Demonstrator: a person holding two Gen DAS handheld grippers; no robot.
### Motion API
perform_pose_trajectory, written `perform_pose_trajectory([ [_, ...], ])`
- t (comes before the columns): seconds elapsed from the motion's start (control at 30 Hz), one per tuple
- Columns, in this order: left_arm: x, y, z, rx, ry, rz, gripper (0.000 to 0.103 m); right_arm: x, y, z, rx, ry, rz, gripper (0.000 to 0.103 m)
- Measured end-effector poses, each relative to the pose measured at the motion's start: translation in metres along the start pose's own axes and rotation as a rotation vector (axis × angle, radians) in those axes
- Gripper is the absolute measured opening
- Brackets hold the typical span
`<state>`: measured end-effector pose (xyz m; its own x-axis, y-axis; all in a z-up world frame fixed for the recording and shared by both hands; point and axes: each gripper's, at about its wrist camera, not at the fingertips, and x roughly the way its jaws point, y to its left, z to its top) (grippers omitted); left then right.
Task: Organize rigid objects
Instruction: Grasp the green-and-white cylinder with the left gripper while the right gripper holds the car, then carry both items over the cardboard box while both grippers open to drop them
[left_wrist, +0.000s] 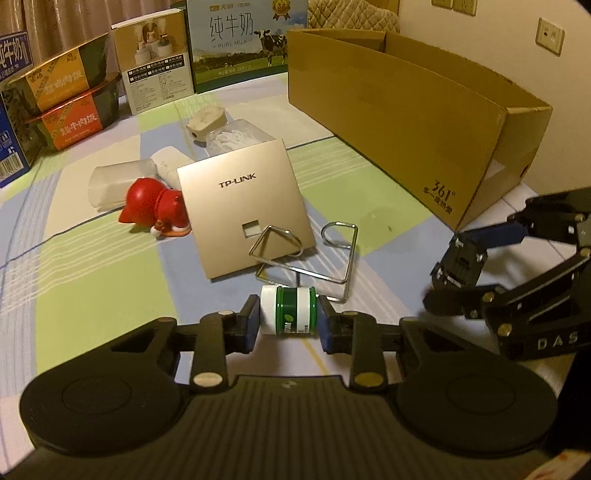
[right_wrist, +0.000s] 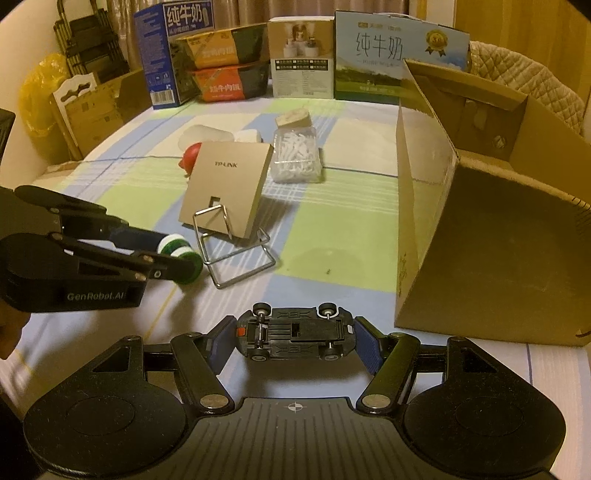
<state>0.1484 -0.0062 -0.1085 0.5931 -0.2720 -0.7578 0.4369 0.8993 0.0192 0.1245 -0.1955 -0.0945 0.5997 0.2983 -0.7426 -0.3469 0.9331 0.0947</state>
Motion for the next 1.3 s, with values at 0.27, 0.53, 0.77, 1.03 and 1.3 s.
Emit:
perform_pose_trajectory([
  [0.27,-0.049,-0.01,0.022,-0.04,-0.046,0.027,0.027,-0.052,0.008,0.006,-0.018,-0.082,0.006,0.064],
  [0.53,-0.1,-0.052,0.118,0.021,-0.226,-0.072,0.027,-0.134,-0.039,0.059,-0.006,-0.281,-0.114,0.064],
  [0.77,-0.07,-0.099,0.185,0.073,-0.243,-0.192,0.027,-0.125,-0.131,0.089,0.104,-0.216,-0.226,0.064],
  [1.03,-0.008,-0.13,0.189,0.14,-0.152,-0.223,0.027,-0.104,-0.169,0.069,0.164,-0.162,-0.263,0.064],
  [1.3,-0.017,-0.103,0.191,0.068,-0.188,-0.181,0.047,-0.102,-0.178,0.062,0.195,-0.166,-0.254,0.064],
])
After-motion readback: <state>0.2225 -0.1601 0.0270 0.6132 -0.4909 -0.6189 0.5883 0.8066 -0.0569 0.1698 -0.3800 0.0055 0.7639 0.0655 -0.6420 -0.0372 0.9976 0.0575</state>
